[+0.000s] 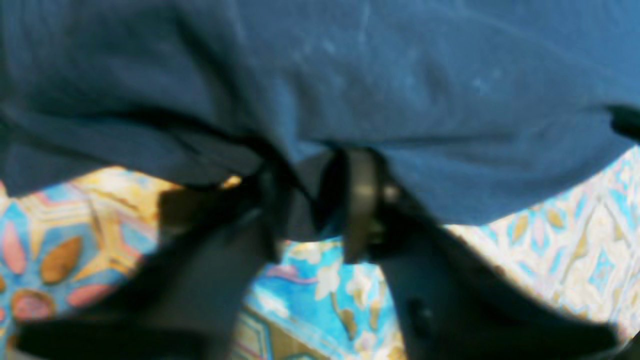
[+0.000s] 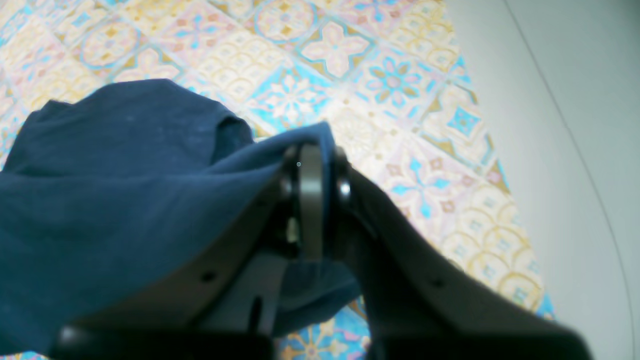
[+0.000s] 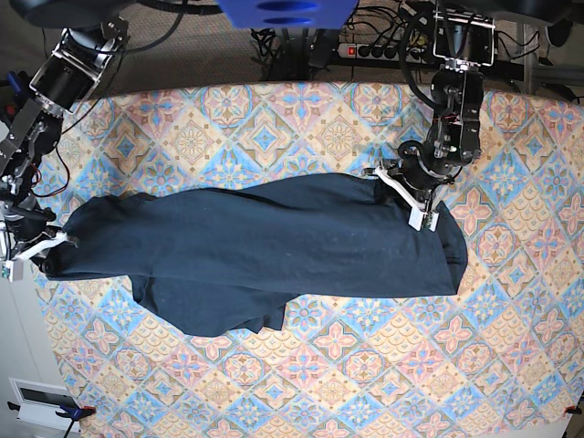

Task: Layout the t-shirt on the table in an organized manner, then fold the t-shirt properly

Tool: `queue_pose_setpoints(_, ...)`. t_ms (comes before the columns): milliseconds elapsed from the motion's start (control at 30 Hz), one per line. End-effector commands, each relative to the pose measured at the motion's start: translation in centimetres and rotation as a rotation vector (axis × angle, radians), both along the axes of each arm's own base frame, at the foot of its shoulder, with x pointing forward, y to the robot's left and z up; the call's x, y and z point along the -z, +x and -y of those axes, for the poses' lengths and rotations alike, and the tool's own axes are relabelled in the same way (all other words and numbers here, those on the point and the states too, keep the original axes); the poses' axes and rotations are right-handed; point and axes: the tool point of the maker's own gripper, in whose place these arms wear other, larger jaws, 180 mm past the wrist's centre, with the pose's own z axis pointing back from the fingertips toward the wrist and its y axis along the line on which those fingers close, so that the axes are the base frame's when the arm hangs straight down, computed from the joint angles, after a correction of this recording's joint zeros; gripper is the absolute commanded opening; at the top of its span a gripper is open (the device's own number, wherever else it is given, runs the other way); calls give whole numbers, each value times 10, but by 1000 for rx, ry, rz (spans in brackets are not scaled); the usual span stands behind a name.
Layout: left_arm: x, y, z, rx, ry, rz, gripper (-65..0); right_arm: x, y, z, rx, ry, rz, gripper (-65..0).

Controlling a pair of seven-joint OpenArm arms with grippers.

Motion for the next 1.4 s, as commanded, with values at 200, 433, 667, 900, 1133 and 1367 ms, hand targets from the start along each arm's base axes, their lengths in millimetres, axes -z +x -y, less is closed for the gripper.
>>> queue_pose_setpoints(200, -109, -24, 61, 239, -75, 313, -650, -26, 8, 6, -1, -26, 74, -640)
queue_pose_setpoints(433, -153, -28, 16, 105, -258, 359, -650, -28, 19, 10, 13, 7, 87, -640)
queue_pose_setpoints(667, -122, -8, -32, 29, -101, 266, -650, -37, 28, 9, 10, 15, 110, -639)
queue_pose_setpoints(900, -71, -12, -17, 71, 99, 174, -381, -38, 29, 9, 9, 15, 114, -639)
queue_pose_setpoints(1133, -19, -15, -18, 53, 98, 39, -366, -38, 29, 9, 9, 15, 112, -639)
queue_pose_setpoints(1367, 3, -14, -24, 2, 81, 8, -371, -37, 28, 9, 8, 15, 111, -639)
